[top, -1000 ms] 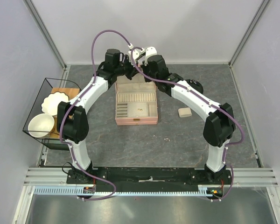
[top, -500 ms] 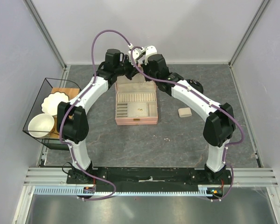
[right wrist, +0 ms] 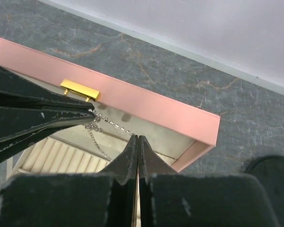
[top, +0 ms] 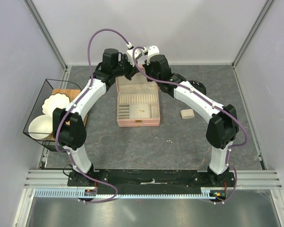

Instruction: Organize the mixed jewelry

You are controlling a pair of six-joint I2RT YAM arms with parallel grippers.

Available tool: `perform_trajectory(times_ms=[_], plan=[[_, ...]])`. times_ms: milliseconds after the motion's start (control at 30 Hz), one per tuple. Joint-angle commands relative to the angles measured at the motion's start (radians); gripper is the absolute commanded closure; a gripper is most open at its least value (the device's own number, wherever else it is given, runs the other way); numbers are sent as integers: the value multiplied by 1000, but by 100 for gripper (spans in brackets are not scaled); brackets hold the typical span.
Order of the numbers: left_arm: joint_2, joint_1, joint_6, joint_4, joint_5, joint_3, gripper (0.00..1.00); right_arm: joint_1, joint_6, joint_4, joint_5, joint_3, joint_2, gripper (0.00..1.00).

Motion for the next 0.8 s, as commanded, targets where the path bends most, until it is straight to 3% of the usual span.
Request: perform_trajectory(times_ms=[0, 767], plan=[[-56, 13, -12, 25, -54, -7, 98, -4, -13, 50, 17, 29, 11, 100], [-38, 14, 11, 56, -117, -33, 99, -4, -36, 64, 45, 75, 59, 100]])
